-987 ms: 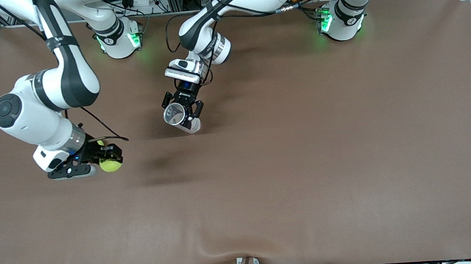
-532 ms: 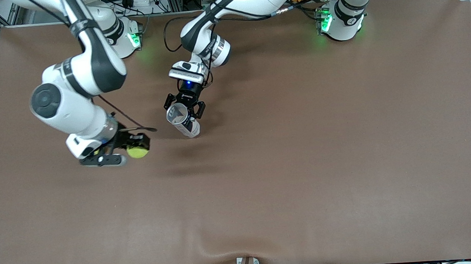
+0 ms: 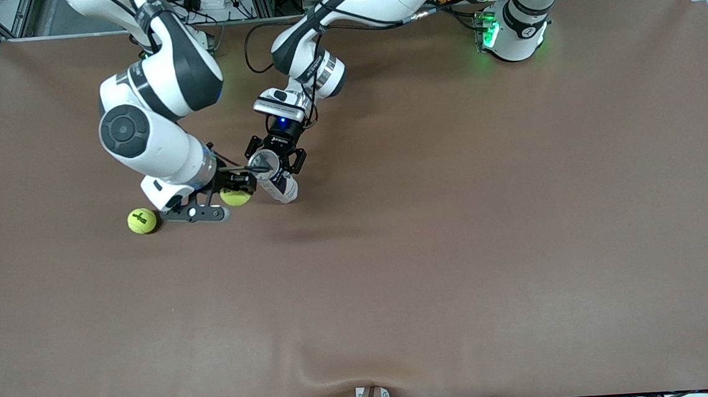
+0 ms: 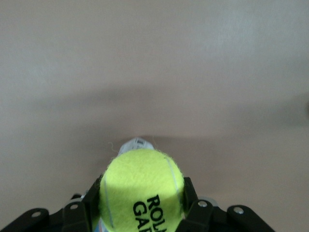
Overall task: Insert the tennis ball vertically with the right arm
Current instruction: 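Carry the ball with the right gripper over the can opening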
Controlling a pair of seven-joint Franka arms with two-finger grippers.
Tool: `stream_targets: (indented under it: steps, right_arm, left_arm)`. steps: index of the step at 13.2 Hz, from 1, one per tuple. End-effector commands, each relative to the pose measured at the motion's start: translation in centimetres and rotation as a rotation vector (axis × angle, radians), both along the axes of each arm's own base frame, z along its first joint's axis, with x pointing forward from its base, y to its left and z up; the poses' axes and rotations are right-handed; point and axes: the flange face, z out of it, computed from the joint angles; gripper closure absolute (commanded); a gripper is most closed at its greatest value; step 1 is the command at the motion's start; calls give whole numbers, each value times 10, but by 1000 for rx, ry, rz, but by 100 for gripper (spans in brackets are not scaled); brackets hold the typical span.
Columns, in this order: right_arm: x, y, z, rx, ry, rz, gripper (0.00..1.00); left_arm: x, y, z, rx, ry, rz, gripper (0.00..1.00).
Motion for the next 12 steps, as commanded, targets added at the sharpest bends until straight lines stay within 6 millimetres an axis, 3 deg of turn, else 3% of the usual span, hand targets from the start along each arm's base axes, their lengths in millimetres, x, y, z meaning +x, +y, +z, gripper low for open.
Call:
stream_targets:
  steps: [1, 12]
  right_arm:
    - [-17, 13, 8, 3, 51, 1, 100]
    - [-40, 45, -7, -14, 103, 24, 100]
  left_arm:
    - [7, -14, -3, -39, -40, -34, 29]
    - [7, -13, -6, -34, -38, -34, 26]
